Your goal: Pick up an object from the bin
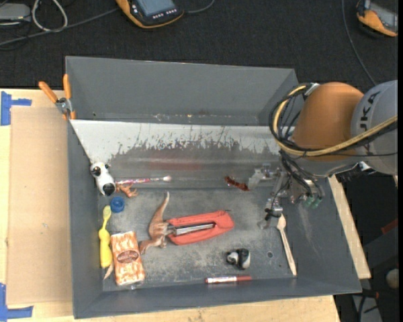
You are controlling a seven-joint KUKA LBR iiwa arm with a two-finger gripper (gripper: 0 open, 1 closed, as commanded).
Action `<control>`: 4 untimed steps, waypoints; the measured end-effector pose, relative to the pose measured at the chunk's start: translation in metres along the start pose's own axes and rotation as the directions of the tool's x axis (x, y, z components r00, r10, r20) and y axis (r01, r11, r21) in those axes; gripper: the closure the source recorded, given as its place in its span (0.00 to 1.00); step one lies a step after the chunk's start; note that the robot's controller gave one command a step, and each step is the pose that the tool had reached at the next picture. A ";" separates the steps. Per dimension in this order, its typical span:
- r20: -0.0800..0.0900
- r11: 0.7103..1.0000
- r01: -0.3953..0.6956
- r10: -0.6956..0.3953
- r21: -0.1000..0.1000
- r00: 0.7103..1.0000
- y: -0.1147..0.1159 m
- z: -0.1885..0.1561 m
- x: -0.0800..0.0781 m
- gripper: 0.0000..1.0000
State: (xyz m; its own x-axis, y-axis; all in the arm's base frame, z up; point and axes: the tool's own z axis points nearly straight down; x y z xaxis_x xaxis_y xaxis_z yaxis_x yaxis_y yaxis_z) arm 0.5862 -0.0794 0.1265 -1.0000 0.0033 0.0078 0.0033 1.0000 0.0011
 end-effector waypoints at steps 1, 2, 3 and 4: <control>0.007 1.000 0.002 -0.002 0.001 1.000 0.000 -0.004 -0.002 0.00; 0.006 1.000 -0.007 0.007 0.000 1.000 0.052 -0.010 -0.006 0.00; 0.010 0.999 -0.046 0.046 0.000 0.999 0.062 0.043 0.008 0.00; 0.015 0.991 -0.131 0.131 -0.005 0.991 0.097 0.055 0.048 1.00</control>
Offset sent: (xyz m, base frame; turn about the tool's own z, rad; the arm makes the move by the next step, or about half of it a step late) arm 0.0071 0.0573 0.0117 0.0060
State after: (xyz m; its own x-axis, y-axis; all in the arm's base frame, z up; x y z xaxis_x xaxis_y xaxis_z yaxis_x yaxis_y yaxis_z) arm 0.5385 0.0178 0.0721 -0.9909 0.1347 -0.0070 0.1347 0.9909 0.0049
